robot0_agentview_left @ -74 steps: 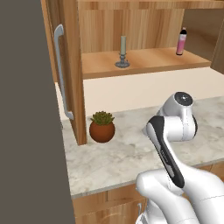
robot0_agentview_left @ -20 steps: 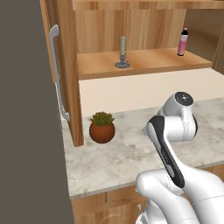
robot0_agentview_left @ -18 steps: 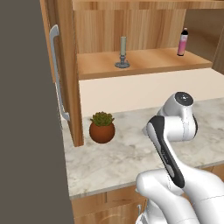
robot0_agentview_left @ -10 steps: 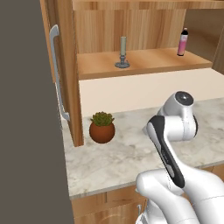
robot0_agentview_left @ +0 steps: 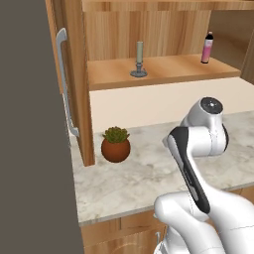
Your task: Pick the candle and candle from the dining table and place them in the open cabinet. Close the cabinet after placing the objects.
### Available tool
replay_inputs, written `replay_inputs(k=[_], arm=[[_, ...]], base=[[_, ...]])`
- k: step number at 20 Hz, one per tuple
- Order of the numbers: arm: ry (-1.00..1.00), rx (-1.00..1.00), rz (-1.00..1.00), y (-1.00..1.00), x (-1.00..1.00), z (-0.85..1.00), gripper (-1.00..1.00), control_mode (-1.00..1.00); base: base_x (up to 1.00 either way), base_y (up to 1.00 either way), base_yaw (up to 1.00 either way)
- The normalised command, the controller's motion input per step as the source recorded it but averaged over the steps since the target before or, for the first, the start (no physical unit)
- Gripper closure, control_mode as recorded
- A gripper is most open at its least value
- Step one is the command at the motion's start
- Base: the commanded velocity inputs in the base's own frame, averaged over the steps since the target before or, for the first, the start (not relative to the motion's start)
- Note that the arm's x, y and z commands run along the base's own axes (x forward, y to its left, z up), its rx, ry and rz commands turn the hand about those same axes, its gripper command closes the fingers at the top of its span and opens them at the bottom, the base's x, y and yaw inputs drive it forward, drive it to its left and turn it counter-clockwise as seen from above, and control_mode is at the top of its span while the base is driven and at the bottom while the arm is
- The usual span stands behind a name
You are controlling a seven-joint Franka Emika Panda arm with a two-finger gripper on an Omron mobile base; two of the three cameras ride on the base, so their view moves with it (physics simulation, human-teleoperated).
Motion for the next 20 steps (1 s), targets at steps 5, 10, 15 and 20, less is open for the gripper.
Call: replay_inputs(k=[5,10,15,20], arm=[[-0.04,0.05,-0.07,-0.02,-0.11,0.33,1.0,-1.0],[-0.1,0.07,0.0,-0.1,-0.1,0.31,1.0,-1.0],[-0.2,0.03,0.0,-0.04,-0.13,0.24,1.0,-1.0],[-0.03,0.05,0.0,-0.01,-0.05,0.35,1.0,-1.0]], base=[[0.0,0.0,0.0],[0.0,0.0,0.0],[0.0,0.0,0.0],[0.0,0.0,0.0]])
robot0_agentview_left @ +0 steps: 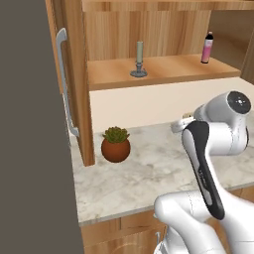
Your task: Pick the candle and candle from the dining table and place them in the open cabinet. Close the cabinet after placing the objects.
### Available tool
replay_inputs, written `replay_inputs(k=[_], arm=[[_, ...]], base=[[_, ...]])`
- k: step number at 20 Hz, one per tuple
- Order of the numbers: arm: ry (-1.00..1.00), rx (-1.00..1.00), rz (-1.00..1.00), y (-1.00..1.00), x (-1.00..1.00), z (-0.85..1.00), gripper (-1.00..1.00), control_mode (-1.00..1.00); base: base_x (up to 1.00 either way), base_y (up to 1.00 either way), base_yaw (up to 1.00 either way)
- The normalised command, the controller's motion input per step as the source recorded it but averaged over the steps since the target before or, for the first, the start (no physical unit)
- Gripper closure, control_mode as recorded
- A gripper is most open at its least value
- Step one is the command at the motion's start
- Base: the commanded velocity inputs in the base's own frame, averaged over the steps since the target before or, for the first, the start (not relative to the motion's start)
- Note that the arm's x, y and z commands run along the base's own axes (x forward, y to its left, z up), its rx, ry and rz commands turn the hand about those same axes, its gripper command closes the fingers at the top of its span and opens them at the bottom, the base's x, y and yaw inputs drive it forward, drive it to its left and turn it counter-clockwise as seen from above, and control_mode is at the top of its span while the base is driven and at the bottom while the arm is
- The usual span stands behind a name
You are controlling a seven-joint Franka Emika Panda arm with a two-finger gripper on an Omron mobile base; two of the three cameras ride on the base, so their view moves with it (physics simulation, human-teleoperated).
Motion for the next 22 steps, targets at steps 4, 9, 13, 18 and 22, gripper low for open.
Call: replay_inputs(k=[4,9,13,18,22], arm=[[-0.11,0.07,0.0,-0.05,-0.07,0.4,1.0,-1.0],[0.0,0.1,0.0,-0.04,-0.01,0.41,1.0,-1.0],[0.03,0.06,-0.04,0.0,0.0,0.38,1.0,-1.0],[0.02,0.03,-0.07,0.0,0.0,0.38,1.0,-1.0],[-0.01,0.03,-0.06,0.0,0.0,0.37,1.0,-1.0]], base=[[0.0,0.0,0.0],[0.0,0.0,0.0],[0.0,0.0,0.0],[0.0,0.0,0.0],[0.0,0.0,0.0]])
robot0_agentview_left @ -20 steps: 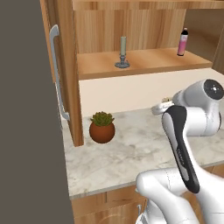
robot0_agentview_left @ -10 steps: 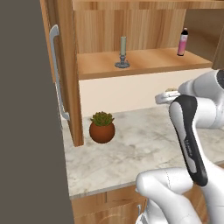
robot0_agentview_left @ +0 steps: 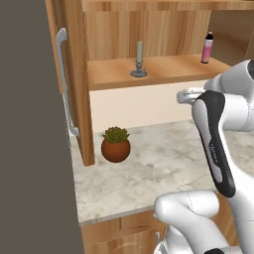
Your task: Pick the candle and candle from the dining table and place them in the open cabinet. Close the cabinet after placing the objects.
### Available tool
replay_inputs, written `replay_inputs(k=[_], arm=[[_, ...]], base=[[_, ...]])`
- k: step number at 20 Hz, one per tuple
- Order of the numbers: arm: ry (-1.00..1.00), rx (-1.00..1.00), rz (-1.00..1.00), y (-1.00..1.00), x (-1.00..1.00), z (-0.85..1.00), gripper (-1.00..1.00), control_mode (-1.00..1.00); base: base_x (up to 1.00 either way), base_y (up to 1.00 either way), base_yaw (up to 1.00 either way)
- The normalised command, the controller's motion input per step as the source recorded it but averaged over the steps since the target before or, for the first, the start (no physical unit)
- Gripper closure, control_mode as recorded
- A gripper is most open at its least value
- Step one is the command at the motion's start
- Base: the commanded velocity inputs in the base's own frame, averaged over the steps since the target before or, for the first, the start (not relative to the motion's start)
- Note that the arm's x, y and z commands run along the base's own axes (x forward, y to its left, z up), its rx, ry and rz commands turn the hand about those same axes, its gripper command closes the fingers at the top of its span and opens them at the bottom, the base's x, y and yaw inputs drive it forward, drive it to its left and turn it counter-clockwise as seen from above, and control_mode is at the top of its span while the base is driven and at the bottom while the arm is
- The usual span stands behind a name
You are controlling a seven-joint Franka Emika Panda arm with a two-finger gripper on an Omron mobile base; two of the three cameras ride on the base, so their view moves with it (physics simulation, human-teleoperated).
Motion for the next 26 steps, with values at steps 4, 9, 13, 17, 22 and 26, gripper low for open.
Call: replay_inputs(k=[4,9,13,17,22,26], arm=[[-0.03,0.03,-0.02,0.0,0.06,0.32,1.0,-1.0],[-0.01,0.02,0.0,0.0,0.17,0.26,1.0,-1.0],[-0.05,0.02,0.0,0.0,0.31,0.18,1.0,-1.0],[-0.12,0.03,0.0,0.0,0.35,0.1,1.0,-1.0],[-0.11,0.0,-0.01,0.0,0.41,0.02,1.0,-1.0],[0.0,0.0,-0.06,0.02,0.52,0.0,1.0,-1.0]], base=[[0.0,0.0,0.0],[0.0,0.0,0.0],[0.0,0.0,0.0],[0.0,0.0,0.0],[0.0,0.0,0.0],[0.0,0.0,0.0]])
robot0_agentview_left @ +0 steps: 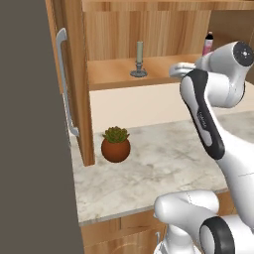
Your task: Pick the candle and candle from the dining table and place them in the open cabinet. Close the cabinet after placing the objects.
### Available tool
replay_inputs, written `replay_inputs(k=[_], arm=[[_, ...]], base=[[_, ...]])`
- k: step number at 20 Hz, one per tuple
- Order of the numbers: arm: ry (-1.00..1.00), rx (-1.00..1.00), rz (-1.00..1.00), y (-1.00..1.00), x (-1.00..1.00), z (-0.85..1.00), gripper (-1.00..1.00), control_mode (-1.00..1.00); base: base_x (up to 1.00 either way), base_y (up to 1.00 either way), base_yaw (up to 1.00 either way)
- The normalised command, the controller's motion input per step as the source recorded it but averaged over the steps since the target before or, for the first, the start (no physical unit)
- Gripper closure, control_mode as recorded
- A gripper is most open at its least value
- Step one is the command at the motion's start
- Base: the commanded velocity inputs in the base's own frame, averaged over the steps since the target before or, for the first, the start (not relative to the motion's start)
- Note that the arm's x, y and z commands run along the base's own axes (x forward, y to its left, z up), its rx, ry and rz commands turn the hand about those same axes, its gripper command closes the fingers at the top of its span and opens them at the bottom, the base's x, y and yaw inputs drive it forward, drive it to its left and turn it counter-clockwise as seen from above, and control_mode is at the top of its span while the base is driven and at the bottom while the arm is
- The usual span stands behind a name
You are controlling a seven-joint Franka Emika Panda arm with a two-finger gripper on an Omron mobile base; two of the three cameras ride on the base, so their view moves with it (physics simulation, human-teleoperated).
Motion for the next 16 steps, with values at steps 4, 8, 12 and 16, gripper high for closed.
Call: replay_inputs(k=[4,8,12,16], arm=[[0.03,0.0,-0.04,0.01,0.57,-0.02,1.0,-1.0],[0.03,0.0,0.0,0.02,0.5,-0.01,1.0,-1.0],[0.09,0.0,0.0,0.03,0.53,-0.06,1.0,-1.0],[0.14,-0.04,0.0,0.07,0.51,-0.12,1.0,-1.0]], base=[[0.0,0.0,0.0],[0.0,0.0,0.0],[0.0,0.0,0.0],[0.0,0.0,0.0]])
